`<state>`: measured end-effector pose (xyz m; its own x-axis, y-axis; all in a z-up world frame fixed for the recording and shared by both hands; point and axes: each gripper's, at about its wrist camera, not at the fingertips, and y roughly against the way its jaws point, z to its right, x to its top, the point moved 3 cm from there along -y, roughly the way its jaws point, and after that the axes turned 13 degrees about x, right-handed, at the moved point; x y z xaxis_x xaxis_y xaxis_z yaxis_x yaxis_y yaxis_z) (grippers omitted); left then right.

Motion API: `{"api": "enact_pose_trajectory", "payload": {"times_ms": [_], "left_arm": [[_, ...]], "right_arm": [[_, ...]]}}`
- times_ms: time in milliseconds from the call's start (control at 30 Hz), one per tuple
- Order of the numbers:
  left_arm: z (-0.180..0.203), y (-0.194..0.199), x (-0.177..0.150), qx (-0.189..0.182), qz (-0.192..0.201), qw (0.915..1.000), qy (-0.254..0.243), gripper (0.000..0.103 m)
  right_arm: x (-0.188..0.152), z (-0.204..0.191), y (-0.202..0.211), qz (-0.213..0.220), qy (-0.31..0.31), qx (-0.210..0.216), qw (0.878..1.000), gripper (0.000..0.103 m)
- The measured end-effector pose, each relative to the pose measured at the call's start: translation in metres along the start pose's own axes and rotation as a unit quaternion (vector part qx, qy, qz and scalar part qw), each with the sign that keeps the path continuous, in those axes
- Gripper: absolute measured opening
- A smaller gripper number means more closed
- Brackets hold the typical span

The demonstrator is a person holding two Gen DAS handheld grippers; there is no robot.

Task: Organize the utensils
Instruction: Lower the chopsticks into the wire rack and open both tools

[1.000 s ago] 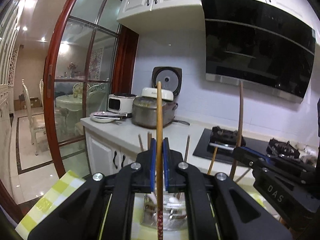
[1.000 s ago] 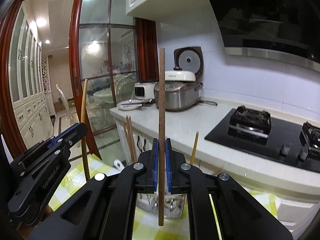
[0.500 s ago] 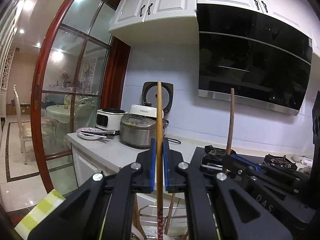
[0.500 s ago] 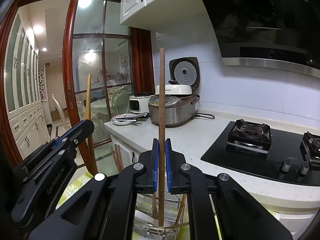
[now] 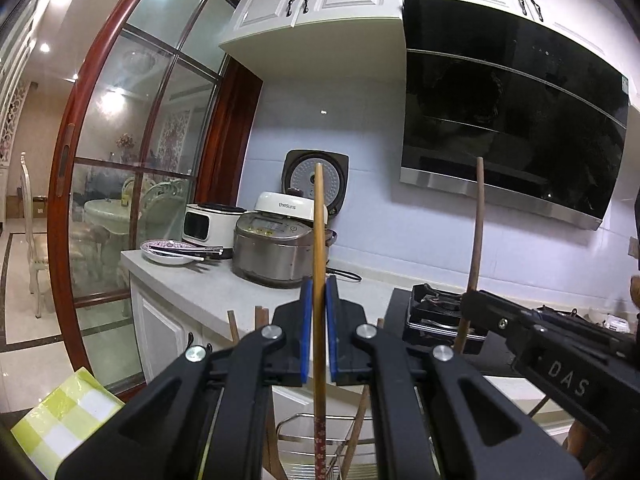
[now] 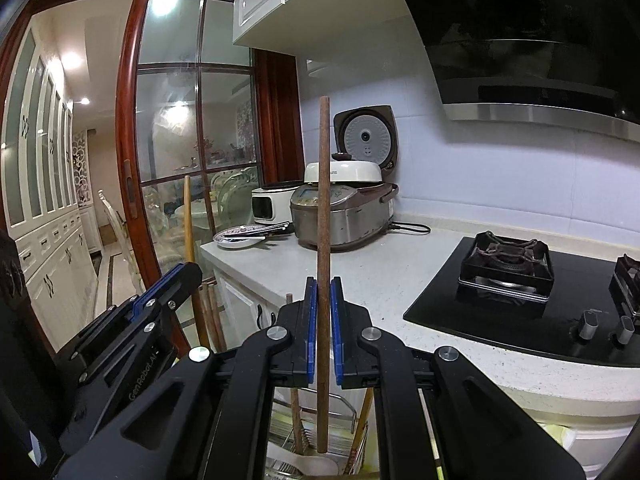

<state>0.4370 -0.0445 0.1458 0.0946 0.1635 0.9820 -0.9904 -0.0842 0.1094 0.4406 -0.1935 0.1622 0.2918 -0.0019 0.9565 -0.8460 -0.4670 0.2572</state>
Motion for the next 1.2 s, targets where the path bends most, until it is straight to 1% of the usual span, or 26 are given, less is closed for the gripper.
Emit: {"api": "enact_pose_trajectory", "payload": {"times_ms": [133, 433, 500, 600, 633, 700, 733, 833, 867, 900, 967, 1033, 1100, 1200], "left_arm": [[0.004, -0.004, -0.011, 0.004, 0.009, 0.9999, -0.010, 0.007], [0.010, -0.005, -0.037, 0.004, 0.000, 0.9995, -0.032, 0.007], [0.013, -0.004, -0.043, 0.006, -0.008, 0.9992, -0.039, 0.007], [0.015, -0.002, -0.047, 0.008, -0.013, 0.9988, -0.047, 0.008], [0.016, -0.001, -0.048, 0.009, -0.014, 0.9987, -0.047, 0.010], [0.015, 0.002, -0.048, 0.012, -0.019, 0.9988, -0.044, 0.029], [0.013, 0.004, -0.048, 0.012, -0.019, 0.9989, -0.040, 0.032], [0.011, 0.010, -0.047, 0.014, -0.022, 0.9988, -0.042, 0.034], [0.010, 0.013, -0.047, 0.017, -0.023, 0.9987, -0.042, 0.038], [0.010, 0.015, -0.046, 0.020, -0.025, 0.9986, -0.042, 0.045], [0.007, 0.021, -0.043, 0.027, -0.028, 0.9983, -0.042, 0.048], [0.006, 0.030, -0.041, 0.031, -0.029, 0.9981, -0.043, 0.052], [0.004, 0.041, -0.041, 0.035, -0.037, 0.9976, -0.048, 0.059], [0.002, 0.055, -0.041, 0.044, -0.042, 0.9967, -0.052, 0.063]], "right_arm": [[-0.011, 0.001, -0.008, -0.007, 0.000, -0.001, 1.000, 0.008], [-0.037, 0.000, -0.019, -0.023, 0.008, -0.006, 1.000, 0.008], [-0.040, -0.003, -0.018, -0.023, 0.024, -0.014, 0.999, 0.008], [-0.040, -0.004, -0.015, -0.024, 0.021, -0.016, 0.999, 0.008], [-0.040, -0.004, -0.015, -0.024, 0.019, -0.016, 0.999, 0.008], [-0.042, -0.002, -0.014, -0.027, 0.017, -0.020, 0.999, 0.009], [-0.042, -0.002, -0.014, -0.028, 0.015, -0.021, 0.999, 0.009], [-0.041, -0.001, -0.010, -0.024, 0.008, -0.024, 0.999, 0.009], [-0.039, 0.000, -0.007, -0.021, 0.007, -0.024, 0.999, 0.009], [-0.038, -0.001, -0.004, -0.018, 0.006, -0.023, 1.000, 0.010], [-0.038, -0.001, 0.002, -0.015, 0.006, -0.022, 1.000, 0.015], [-0.040, -0.002, 0.011, -0.008, 0.008, -0.025, 1.000, 0.032], [-0.042, -0.001, 0.021, -0.002, 0.006, -0.026, 1.000, 0.037], [-0.046, -0.001, 0.037, 0.004, -0.001, -0.025, 1.000, 0.039]]}}
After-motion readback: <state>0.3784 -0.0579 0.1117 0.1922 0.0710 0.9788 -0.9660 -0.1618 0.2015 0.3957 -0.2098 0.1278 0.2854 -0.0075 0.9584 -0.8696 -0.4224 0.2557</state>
